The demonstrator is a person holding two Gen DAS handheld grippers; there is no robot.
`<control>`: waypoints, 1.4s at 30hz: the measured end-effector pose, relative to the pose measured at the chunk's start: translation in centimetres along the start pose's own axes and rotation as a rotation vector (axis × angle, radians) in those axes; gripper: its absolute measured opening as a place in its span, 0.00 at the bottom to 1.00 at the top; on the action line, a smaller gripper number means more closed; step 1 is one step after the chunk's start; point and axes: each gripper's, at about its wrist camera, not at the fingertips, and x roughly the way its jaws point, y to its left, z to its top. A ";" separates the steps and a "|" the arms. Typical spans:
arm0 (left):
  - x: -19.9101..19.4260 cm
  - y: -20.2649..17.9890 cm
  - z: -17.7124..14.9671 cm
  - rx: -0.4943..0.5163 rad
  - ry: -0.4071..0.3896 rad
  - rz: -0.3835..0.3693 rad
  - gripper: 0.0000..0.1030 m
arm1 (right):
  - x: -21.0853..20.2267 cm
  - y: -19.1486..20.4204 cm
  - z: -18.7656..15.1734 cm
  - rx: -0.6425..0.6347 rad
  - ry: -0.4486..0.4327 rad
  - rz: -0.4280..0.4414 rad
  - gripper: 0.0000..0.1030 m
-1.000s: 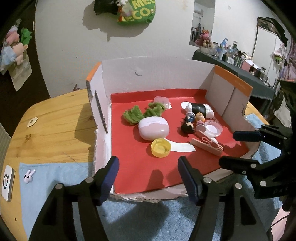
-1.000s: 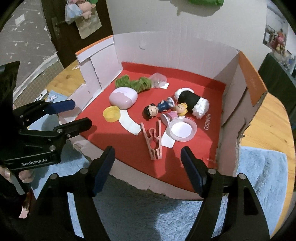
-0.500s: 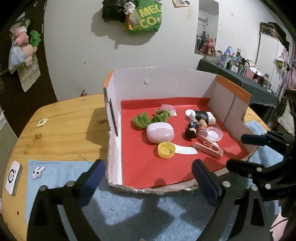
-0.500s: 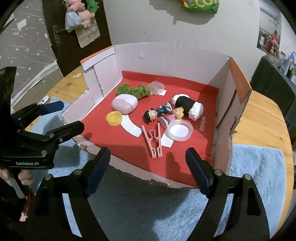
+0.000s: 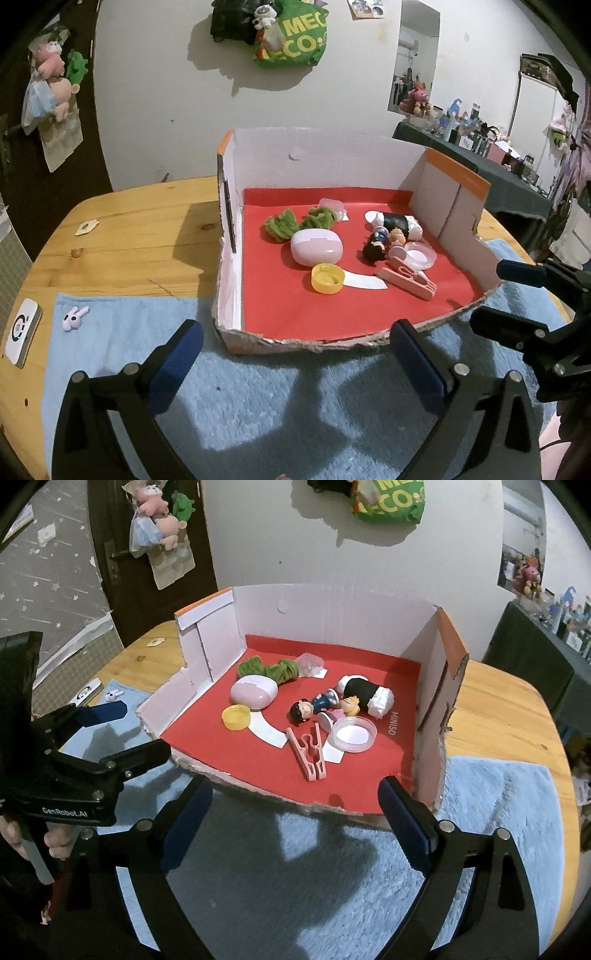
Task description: Organize objects
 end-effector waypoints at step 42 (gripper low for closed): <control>1.1 -1.2 -6.3 -0.026 0.120 0.025 1.00 | 0.9 0.2 -7.6 0.142 0.050 -0.069 0.92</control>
